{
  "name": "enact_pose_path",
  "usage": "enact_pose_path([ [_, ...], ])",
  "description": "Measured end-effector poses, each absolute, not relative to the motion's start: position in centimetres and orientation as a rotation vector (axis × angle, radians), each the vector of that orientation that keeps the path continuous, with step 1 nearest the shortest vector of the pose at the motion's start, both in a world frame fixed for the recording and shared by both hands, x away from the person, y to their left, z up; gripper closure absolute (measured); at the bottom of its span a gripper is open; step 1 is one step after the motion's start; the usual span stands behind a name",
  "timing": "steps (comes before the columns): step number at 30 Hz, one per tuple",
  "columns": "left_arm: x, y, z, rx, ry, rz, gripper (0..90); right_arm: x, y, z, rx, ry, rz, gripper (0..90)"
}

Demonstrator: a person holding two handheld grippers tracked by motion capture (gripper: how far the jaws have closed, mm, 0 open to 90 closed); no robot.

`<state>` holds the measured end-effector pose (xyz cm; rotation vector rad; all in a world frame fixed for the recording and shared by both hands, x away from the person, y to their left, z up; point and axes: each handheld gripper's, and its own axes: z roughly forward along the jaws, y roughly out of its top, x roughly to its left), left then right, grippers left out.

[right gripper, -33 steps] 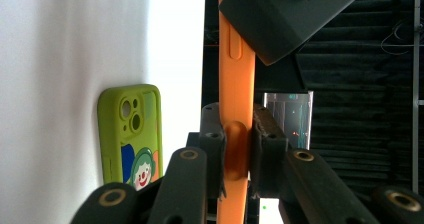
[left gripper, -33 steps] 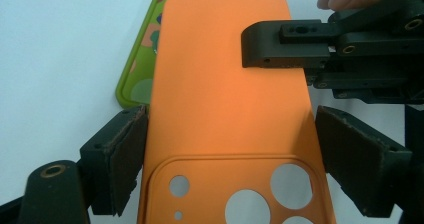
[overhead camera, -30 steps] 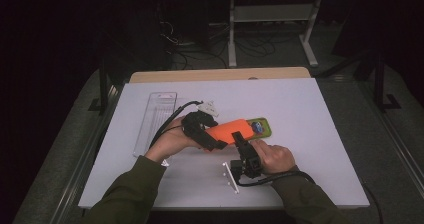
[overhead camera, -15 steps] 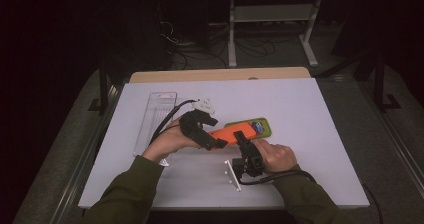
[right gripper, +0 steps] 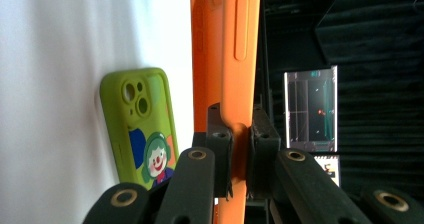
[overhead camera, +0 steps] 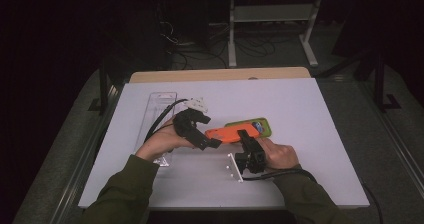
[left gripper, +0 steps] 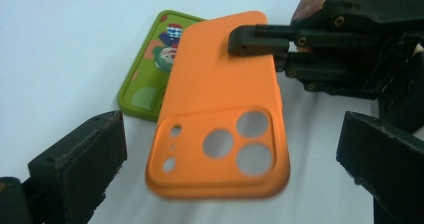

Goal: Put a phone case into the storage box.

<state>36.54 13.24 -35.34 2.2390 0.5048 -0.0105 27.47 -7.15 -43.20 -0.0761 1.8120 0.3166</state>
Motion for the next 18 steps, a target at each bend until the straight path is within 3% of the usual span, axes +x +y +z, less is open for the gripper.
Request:
enact_pose_path([
  [18,36.8,14.1,-35.8,2.240,0.557,0.030,0.0,28.9,-9.1,-41.8,0.151,1.922,0.464,81.4],
])
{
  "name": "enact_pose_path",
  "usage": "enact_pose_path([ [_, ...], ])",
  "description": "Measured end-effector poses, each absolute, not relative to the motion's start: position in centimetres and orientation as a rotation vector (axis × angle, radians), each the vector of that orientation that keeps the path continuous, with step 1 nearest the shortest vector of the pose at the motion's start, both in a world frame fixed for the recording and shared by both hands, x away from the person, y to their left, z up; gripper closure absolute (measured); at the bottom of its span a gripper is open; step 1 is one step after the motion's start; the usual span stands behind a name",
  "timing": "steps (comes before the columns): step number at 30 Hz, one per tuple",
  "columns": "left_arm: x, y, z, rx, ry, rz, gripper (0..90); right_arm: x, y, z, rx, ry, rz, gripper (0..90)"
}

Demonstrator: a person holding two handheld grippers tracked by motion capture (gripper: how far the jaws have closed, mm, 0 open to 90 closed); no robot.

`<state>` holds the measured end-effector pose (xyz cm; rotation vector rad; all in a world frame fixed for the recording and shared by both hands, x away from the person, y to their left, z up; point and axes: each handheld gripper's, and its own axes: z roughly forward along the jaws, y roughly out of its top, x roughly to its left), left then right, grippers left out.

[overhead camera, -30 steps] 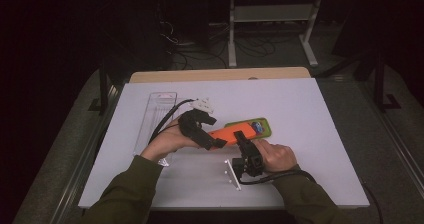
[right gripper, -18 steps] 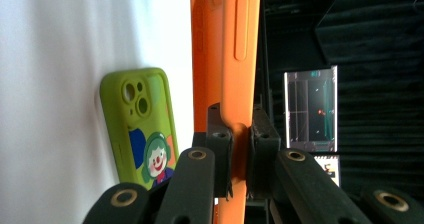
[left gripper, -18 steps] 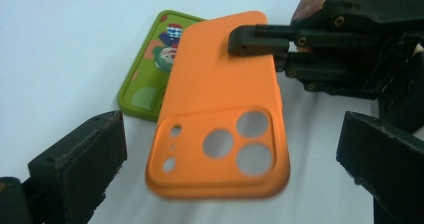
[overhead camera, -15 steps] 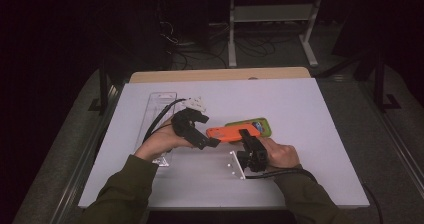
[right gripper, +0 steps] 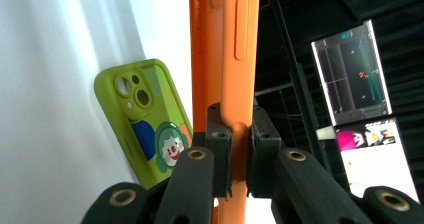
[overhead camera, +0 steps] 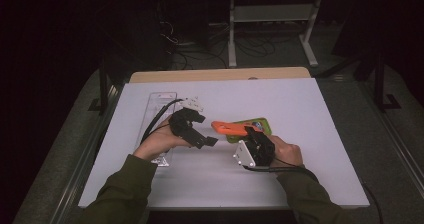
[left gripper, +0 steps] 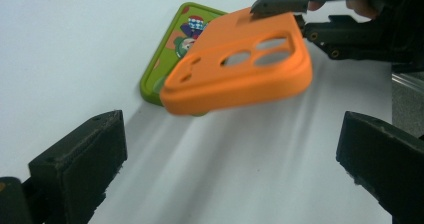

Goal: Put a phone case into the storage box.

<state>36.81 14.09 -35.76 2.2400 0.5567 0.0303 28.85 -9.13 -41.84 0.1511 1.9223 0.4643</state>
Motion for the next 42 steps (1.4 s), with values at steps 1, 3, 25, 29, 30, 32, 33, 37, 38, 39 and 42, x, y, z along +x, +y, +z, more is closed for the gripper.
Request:
enact_pose_path([
  [1,36.8,14.1,-35.8,2.236,0.563,0.029,0.0,28.8,-9.1,-41.8,0.178,1.923,0.483,81.5],
  [3,36.9,14.2,-35.7,2.234,0.563,0.037,0.0,28.9,-9.3,-41.6,0.228,1.940,0.520,81.4],
  [25,37.2,14.5,-35.7,2.230,0.571,0.105,0.0,30.2,-10.9,-39.8,0.579,2.037,0.785,81.3],
  [29,37.1,14.4,-35.8,2.224,0.583,0.097,0.0,30.4,-11.1,-39.6,0.686,2.055,0.867,81.4],
  [30,37.0,14.3,-35.8,2.222,0.586,0.097,0.0,30.5,-11.3,-39.5,0.689,2.057,0.876,81.4],
  [32,37.0,14.3,-35.8,2.226,0.581,0.103,0.0,30.6,-11.5,-39.4,0.726,2.062,0.911,81.3],
  [33,37.1,14.4,-35.8,2.239,0.570,0.115,0.0,30.7,-11.6,-39.4,0.742,2.067,0.920,81.4],
  [37,37.0,14.3,-35.8,2.230,0.579,0.110,0.0,30.9,-11.9,-39.3,0.860,2.082,0.986,81.4],
  [38,36.9,14.2,-35.8,2.220,0.586,0.111,0.0,31.0,-12.0,-39.2,0.871,2.087,1.002,81.4],
  [39,36.9,14.2,-35.8,2.221,0.584,0.115,0.0,31.1,-12.1,-39.2,0.903,2.083,1.029,81.4],
  [42,36.9,14.3,-35.8,2.218,0.586,0.118,0.0,31.4,-12.5,-39.1,0.960,2.086,1.089,81.4],
])
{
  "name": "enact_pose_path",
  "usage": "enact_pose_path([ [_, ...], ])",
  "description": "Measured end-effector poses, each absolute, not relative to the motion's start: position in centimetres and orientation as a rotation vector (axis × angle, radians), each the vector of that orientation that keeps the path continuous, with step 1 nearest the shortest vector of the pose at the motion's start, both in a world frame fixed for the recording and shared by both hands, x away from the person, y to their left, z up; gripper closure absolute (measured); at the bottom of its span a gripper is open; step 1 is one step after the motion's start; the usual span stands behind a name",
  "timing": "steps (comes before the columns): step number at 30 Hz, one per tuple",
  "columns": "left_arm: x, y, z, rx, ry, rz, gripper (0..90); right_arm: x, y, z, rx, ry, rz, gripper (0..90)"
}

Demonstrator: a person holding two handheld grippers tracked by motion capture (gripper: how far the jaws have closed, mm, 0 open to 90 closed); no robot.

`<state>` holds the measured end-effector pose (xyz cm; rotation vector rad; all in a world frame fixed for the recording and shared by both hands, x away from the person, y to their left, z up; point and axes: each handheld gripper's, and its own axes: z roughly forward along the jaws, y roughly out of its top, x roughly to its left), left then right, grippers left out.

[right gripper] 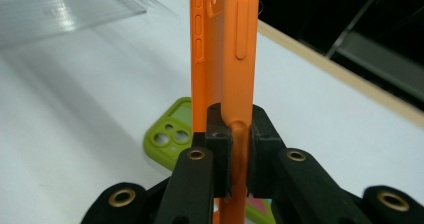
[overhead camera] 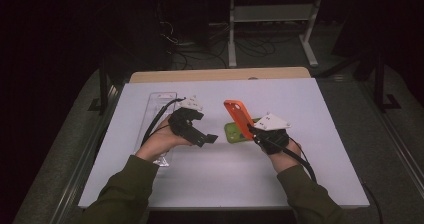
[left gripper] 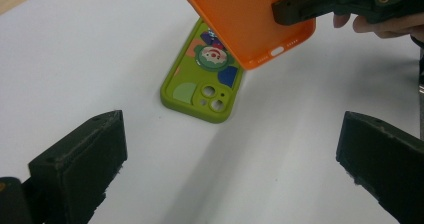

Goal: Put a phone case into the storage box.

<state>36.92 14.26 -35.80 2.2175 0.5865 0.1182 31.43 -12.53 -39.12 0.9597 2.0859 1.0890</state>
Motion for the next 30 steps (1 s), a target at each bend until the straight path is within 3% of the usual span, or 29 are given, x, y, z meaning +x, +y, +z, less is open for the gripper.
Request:
enact_pose_path([
  [15,37.0,14.1,-36.0,2.194,0.617,0.133,0.0,31.7,-12.8,-39.4,1.175,2.072,1.212,81.2],
  [30,37.2,13.6,-35.4,2.021,0.712,0.174,0.0,31.3,-10.9,-39.7,1.168,2.048,1.223,81.1],
])
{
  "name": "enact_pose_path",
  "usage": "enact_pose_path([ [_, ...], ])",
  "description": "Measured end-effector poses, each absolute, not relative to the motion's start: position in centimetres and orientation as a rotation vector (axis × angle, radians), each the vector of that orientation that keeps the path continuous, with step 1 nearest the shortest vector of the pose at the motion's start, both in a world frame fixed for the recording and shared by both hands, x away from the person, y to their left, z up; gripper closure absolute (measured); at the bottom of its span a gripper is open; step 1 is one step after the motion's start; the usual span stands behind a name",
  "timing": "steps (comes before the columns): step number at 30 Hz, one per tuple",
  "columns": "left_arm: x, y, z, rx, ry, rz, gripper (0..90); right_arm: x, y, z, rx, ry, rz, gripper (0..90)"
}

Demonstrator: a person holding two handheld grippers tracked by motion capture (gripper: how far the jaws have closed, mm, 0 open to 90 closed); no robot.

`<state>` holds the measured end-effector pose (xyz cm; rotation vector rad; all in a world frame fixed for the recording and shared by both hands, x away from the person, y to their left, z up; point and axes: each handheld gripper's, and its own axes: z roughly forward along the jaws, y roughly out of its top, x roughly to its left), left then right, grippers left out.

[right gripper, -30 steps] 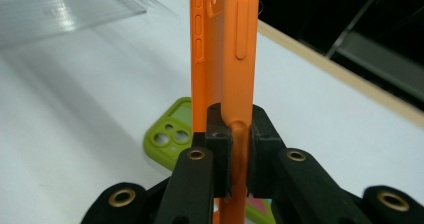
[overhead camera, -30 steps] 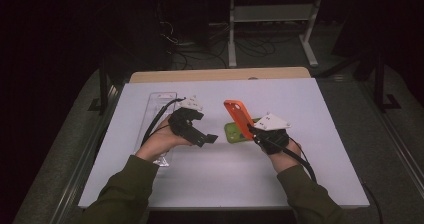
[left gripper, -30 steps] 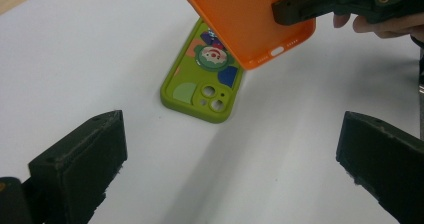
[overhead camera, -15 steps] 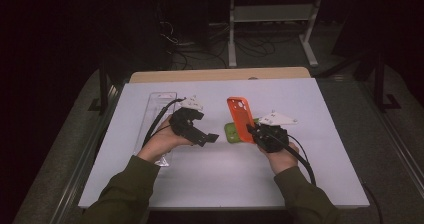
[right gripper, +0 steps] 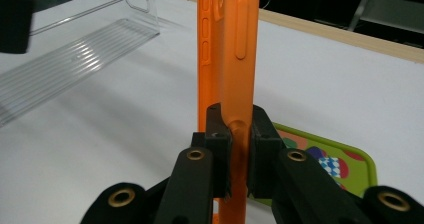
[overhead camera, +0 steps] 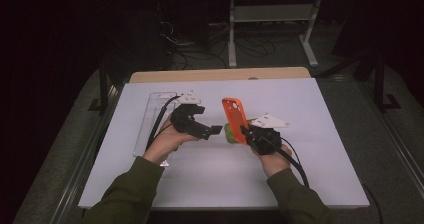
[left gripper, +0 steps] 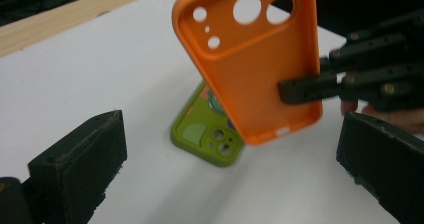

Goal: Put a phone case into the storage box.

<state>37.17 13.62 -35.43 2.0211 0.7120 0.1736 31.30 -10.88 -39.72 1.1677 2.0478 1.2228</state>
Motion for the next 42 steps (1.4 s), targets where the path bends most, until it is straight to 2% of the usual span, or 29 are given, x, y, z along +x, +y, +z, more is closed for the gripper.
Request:
enact_pose_path([
  [22,38.1,11.4,-36.0,1.921,0.765,0.165,0.0,31.3,-9.1,-39.1,1.162,2.011,1.275,81.1],
  [42,38.2,11.7,-35.8,1.849,0.796,0.171,0.0,30.4,-7.3,-39.7,1.118,2.056,1.281,81.1],
])
